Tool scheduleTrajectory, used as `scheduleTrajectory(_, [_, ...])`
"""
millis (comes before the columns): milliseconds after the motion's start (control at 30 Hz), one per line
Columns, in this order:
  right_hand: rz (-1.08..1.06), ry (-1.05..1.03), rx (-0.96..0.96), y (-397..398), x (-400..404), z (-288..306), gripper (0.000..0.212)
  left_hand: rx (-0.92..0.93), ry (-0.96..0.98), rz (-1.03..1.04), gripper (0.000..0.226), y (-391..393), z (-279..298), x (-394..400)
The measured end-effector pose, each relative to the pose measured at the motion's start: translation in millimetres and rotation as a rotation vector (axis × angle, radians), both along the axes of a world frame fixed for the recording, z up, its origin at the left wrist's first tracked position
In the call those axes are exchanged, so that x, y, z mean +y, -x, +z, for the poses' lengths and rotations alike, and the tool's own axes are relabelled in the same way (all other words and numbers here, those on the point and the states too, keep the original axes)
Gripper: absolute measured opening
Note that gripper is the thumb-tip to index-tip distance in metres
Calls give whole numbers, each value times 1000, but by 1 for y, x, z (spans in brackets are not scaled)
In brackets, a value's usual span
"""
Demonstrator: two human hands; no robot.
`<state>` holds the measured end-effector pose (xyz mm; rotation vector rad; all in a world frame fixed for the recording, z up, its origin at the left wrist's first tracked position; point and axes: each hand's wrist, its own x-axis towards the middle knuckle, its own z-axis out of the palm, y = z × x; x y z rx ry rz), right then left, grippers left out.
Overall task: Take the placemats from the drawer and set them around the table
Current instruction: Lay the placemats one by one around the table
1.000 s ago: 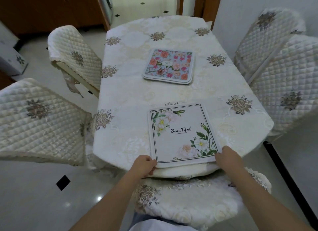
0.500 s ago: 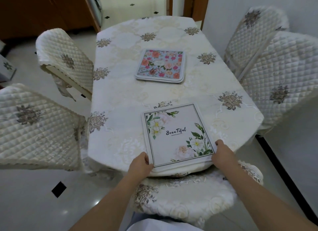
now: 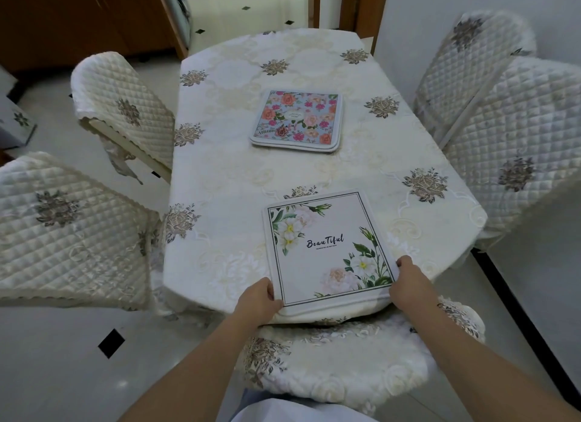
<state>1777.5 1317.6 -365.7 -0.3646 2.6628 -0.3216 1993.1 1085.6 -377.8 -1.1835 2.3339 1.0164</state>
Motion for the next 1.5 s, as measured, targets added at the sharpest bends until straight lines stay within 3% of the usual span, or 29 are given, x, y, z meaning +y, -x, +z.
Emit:
scheduleTrajectory(700, [-83,39,-22,5,0,-8,23,-11,17,19,21,4,0,1])
scheduleTrajectory(900, [36,136,23,5,-2,-5,51,13,6,73,24,2,2,4])
scheduleTrajectory(1133, [78,99,15,3,-2,-2,55,-4,3,63,25,4,5,5])
scheduleTrajectory(1400, [22,158,-7,3,-4,-1,52,-63,306,-141,25,4,11,16])
scheduleTrajectory(1500, [29,140,7,4,-6,0,50,-103,419,-222,37,6,13,15])
